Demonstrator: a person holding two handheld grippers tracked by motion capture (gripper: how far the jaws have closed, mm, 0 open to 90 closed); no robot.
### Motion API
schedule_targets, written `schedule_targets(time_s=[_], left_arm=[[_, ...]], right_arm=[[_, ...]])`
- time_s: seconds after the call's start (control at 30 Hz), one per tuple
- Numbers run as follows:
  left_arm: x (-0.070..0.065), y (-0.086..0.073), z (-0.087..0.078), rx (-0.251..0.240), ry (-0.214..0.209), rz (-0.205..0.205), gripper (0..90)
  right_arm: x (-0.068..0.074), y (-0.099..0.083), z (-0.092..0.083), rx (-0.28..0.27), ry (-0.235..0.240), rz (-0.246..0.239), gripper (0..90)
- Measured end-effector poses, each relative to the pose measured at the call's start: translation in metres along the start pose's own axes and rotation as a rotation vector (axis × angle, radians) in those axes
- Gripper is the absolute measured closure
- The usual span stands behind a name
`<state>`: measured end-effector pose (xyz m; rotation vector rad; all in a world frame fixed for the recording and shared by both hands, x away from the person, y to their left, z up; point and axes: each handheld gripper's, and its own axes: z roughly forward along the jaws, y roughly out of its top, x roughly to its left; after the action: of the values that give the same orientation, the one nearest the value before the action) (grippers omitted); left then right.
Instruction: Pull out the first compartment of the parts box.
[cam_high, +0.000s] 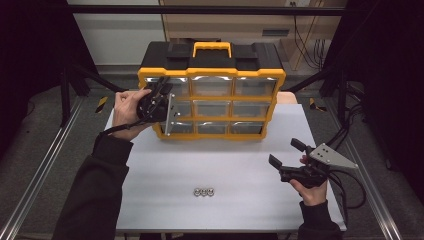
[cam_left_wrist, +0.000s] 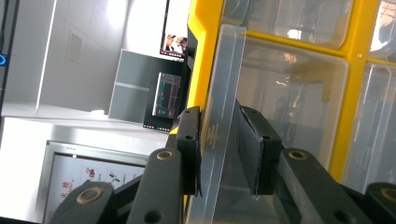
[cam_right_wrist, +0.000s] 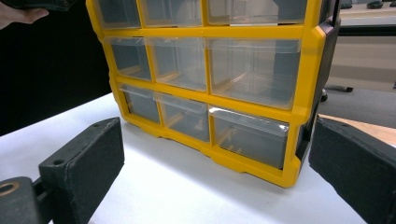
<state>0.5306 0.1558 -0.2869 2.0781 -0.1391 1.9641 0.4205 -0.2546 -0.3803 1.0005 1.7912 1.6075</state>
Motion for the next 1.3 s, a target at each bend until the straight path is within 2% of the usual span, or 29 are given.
schedule_targets(time_s=[0.1, 0.37, 0.47, 0.7, 0.8, 0.83, 1.07, 1.3], left_arm=[[-0.001, 0.001, 0.000, 0.004, 0.016, 0.004, 73.5], [-0.007, 0.001, 0.001, -0.002, 0.058, 0.032, 75.3], [-0.009, 0.001, 0.001, 0.001, 0.072, 0.058, 75.9], [-0.011, 0.002, 0.000, 0.009, 0.092, 0.075, 76.6], [-0.013, 0.001, 0.001, -0.002, 0.099, 0.082, 76.9], [-0.013, 0.002, 0.000, 0.005, 0.101, 0.098, 77.1], [-0.016, 0.004, 0.000, 0.018, 0.124, 0.133, 78.1], [-0.019, 0.003, 0.000, 0.013, 0.137, 0.146, 78.7]], right_arm=[[0.000, 0.000, -0.001, 0.000, 0.002, -0.002, 3.9], [0.000, 0.000, 0.000, 0.003, 0.001, -0.003, 4.0], [0.000, 0.000, 0.000, 0.006, -0.001, -0.001, 4.0], [0.000, -0.001, 0.001, 0.009, 0.002, -0.003, 4.1], [0.000, -0.001, 0.002, 0.008, 0.001, -0.009, 4.1], [0.000, -0.001, 0.002, 0.009, -0.001, -0.006, 4.2], [0.000, -0.001, 0.000, 0.005, 0.003, -0.009, 4.4], [0.000, 0.000, 0.000, 0.005, 0.001, -0.004, 4.4]])
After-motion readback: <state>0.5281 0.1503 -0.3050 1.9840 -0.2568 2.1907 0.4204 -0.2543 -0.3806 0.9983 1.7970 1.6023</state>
